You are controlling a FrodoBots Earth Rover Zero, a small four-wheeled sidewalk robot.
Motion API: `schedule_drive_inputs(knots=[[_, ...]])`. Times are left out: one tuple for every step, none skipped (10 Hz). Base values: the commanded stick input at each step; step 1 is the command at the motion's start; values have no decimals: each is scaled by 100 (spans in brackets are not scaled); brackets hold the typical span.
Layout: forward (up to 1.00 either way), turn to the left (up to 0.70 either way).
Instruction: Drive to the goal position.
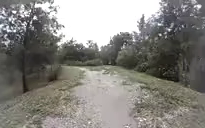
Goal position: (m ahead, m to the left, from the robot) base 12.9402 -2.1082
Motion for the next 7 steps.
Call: schedule_drive_inputs(knots=[[85, 0], [85, 0], [85, 0], [85, 0], [85, 0], [85, 0], [85, 0]])
